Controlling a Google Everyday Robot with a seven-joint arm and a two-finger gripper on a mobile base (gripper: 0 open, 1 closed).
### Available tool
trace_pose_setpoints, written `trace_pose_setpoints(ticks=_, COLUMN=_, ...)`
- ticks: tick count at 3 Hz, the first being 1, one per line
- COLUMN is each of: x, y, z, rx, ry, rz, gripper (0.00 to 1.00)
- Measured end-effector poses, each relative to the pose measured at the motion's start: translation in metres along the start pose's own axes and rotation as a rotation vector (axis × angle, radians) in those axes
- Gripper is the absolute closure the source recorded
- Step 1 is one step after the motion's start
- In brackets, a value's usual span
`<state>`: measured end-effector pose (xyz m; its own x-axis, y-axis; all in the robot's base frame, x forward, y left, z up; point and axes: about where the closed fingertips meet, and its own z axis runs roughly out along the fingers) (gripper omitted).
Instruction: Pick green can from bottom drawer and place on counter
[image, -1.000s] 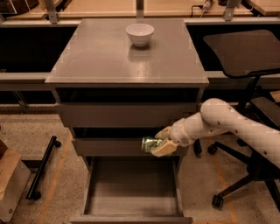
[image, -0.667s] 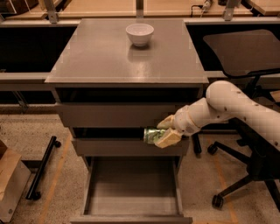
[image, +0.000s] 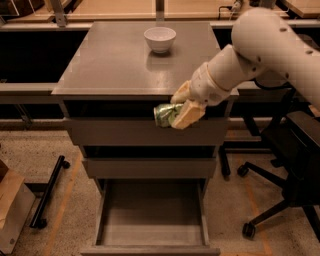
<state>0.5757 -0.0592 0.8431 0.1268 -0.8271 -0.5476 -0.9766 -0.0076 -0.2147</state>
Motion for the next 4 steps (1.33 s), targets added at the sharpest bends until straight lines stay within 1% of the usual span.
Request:
trace_pose_setpoints(ticks=1, x=-0.008, y=-0.002, z=-0.004, rx=0.002, ry=-0.001, rz=-0.013, gripper=1.0)
trace_pose_setpoints(ticks=2, x=-0.004, y=-0.005, z=0.002, rx=0.025, ry=-0.051, rz=0.017, gripper=1.0)
trace_pose_setpoints(ticks=3, x=-0.002, y=-0.03, z=-0.006, rx=0.067, ry=-0.058, rz=-0.001, gripper=1.0)
trace_pose_setpoints(ticks=4, x=-0.004, y=-0.065, z=-0.028, rx=0.115, ry=-0.054, rz=-0.051, gripper=1.0)
